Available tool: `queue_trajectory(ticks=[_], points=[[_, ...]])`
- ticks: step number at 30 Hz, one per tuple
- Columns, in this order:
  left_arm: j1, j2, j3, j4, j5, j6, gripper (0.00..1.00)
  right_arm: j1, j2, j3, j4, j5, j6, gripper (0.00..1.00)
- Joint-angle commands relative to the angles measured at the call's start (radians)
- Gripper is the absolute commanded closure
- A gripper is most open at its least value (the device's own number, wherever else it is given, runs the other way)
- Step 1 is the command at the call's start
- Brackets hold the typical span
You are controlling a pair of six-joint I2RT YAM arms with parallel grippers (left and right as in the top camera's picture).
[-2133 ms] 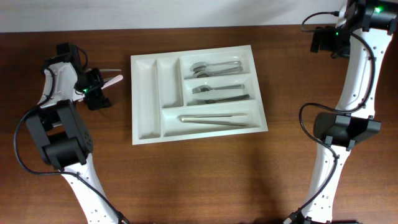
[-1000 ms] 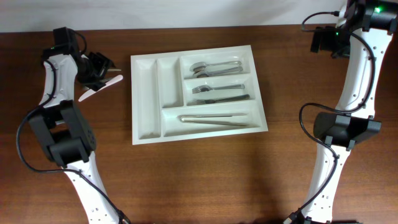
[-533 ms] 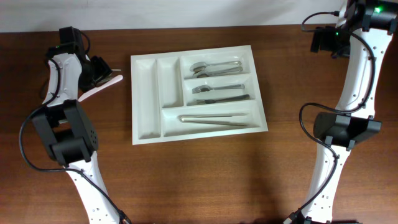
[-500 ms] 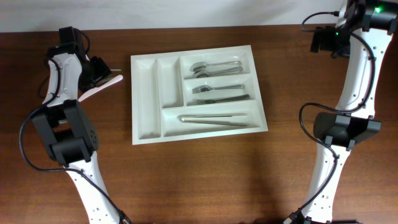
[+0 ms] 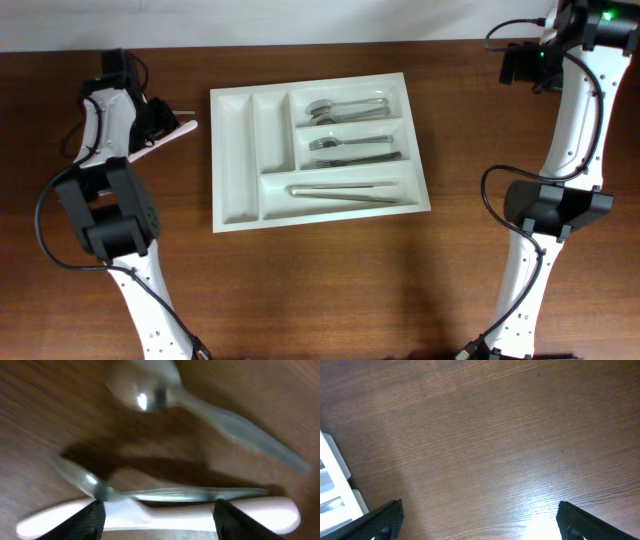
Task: Pack container
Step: 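Close the left gripper on the knife handle and lift it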
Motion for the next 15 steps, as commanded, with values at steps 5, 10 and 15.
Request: queue_trajectory(ticks=[5,10,15], points=[[-0.009,0.023,0.012,0.019,0.002,0.048,0.28,-0.001,-0.01,-0.004,-0.006,0.008,-0.01,0.01],[-0.009,0.023,0.012,0.014,-0.004,0.05,0.28,-0.001,-0.01,-0.004,-0.006,0.008,-0.01,0.01],[-0.009,0.023,0.012,-0.021,-0.005,0.066,0.31,-0.001,-0.01,-0.004,-0.006,0.008,-0.01,0.01]])
